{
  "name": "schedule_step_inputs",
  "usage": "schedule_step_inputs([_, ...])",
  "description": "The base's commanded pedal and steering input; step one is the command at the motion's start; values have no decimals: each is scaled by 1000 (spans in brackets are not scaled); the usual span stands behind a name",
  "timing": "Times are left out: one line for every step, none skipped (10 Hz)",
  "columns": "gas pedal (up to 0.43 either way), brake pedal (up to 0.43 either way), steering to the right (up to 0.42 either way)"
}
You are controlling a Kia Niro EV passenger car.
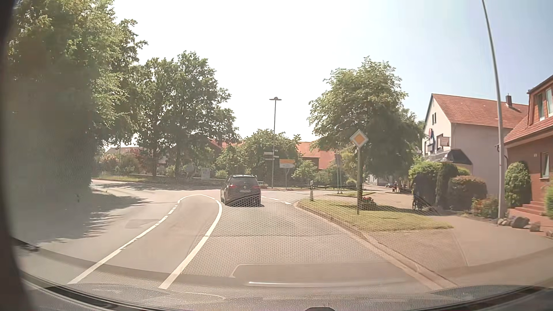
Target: Follow the waypoints while adhering to traffic rules and regulations
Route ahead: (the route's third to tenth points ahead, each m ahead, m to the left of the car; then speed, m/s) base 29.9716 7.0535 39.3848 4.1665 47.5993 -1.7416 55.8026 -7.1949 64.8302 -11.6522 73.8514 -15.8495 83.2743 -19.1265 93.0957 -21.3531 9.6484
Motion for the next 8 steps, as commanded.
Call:
schedule_step_inputs([0,0,-64])
schedule_step_inputs([8,0,-64])
schedule_step_inputs([110,0,-64])
schedule_step_inputs([169,0,-64])
schedule_step_inputs([197,0,-62])
schedule_step_inputs([197,0,-61])
schedule_step_inputs([197,0,-60])
schedule_step_inputs([197,0,-52])
